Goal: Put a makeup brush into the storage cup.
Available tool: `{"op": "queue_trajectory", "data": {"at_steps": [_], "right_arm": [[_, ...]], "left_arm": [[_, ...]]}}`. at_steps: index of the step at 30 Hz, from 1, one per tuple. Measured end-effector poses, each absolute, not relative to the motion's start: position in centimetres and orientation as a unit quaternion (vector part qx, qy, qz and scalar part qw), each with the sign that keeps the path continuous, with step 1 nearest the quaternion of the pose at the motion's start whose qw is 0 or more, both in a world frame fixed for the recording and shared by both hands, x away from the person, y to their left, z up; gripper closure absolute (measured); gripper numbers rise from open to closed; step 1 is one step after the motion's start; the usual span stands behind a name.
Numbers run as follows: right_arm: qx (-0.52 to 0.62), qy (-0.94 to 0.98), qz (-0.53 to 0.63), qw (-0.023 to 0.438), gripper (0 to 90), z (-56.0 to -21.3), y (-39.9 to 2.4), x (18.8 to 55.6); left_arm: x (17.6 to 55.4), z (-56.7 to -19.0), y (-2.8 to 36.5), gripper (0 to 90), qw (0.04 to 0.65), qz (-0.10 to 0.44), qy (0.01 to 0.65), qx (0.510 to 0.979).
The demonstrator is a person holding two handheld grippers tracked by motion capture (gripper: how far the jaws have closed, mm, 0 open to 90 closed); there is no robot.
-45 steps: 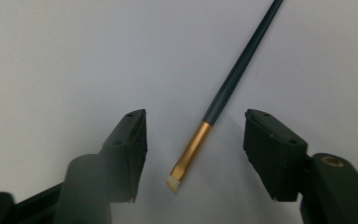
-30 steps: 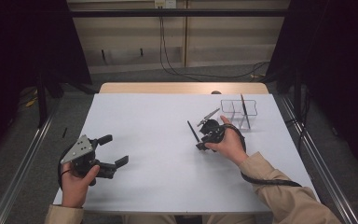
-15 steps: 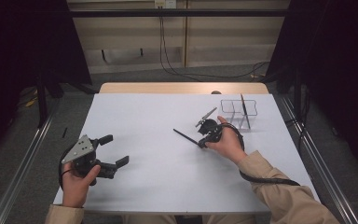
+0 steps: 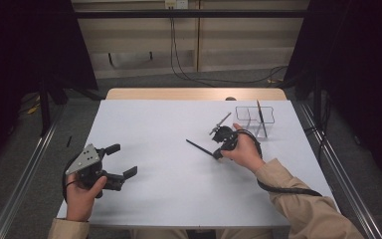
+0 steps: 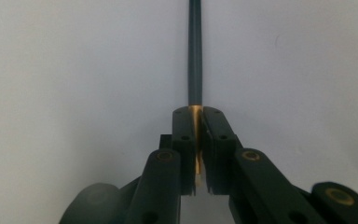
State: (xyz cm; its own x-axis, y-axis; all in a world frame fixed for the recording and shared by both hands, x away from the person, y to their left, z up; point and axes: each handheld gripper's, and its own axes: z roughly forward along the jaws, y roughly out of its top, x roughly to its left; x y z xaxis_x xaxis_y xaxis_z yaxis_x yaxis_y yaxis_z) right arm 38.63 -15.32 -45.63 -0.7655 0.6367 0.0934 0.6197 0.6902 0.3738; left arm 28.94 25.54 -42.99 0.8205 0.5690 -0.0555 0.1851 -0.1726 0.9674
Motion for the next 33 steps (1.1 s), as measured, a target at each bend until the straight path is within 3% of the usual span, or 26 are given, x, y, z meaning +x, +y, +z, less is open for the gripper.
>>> {"op": "queue_trajectory", "data": {"at_steps": [13,18,25,29,31,33], "right_arm": [[0.35,0.916,0.196,0.016,84.0,-45.6,-16.0,38.4],[0.353,0.914,0.198,0.022,76.6,-45.5,-15.8,38.6],[0.354,0.913,0.199,0.037,73.4,-45.5,-15.3,39.4],[0.351,0.917,0.185,0.043,75.4,-45.6,-14.8,39.6],[0.338,0.923,0.178,0.045,84.0,-45.6,-14.4,39.4],[0.322,0.929,0.173,0.053,84.1,-45.6,-14.2,39.3]], "left_arm": [[29.0,-43.1,25.4,0.0,0.59,0.16,0.25,0.751],[29.0,-43.1,25.4,0.0,0.591,0.159,0.249,0.751],[29.1,-43.2,25.5,0.0,0.592,0.157,0.252,0.749],[29.1,-43.2,25.5,0.0,0.591,0.157,0.252,0.75],[29.2,-43.2,25.4,0.0,0.591,0.156,0.251,0.75],[29.1,-43.2,25.3,0.0,0.591,0.156,0.252,0.751]]}}
